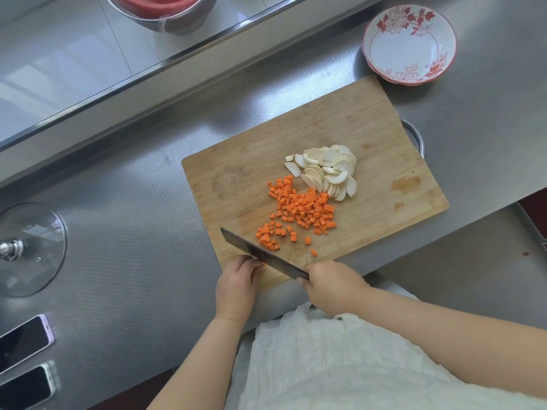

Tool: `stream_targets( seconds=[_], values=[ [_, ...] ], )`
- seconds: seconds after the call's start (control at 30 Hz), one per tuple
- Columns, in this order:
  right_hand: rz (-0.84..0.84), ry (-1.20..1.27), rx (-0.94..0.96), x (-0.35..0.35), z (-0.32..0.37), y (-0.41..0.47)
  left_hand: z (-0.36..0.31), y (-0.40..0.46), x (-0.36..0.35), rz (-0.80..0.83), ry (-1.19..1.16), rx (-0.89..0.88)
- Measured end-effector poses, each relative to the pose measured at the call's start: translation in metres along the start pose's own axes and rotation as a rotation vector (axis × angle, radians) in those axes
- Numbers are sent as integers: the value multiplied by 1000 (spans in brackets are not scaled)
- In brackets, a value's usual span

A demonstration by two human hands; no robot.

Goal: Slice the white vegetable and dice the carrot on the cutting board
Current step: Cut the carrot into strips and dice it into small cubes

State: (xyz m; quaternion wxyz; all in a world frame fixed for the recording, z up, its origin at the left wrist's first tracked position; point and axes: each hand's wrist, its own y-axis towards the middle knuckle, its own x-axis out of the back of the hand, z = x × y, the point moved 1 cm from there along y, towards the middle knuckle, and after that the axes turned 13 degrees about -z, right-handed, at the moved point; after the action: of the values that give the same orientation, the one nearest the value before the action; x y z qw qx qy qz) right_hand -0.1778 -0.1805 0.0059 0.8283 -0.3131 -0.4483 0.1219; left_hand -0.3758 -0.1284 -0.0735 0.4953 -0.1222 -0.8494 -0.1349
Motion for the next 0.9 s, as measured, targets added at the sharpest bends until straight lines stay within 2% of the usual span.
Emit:
stream_targets(
  seconds=[0.13, 0.33, 0.53, 0.73, 0.9],
  values=[
    [23, -16, -23, -4, -1, 3, 1, 0, -2, 39, 20, 3],
    [29, -114, -77, -14, 5, 9, 1, 2, -2, 8, 18, -48],
    [8, 182, -210, -9, 3, 19, -3, 2, 1, 0, -20, -27],
    [-31, 86, -57, -3, -5, 8, 3, -11, 1, -73, -43, -64],
    [8, 1, 26, -3, -4, -1, 3, -12, -1, -74, 0, -76]
  ],
)
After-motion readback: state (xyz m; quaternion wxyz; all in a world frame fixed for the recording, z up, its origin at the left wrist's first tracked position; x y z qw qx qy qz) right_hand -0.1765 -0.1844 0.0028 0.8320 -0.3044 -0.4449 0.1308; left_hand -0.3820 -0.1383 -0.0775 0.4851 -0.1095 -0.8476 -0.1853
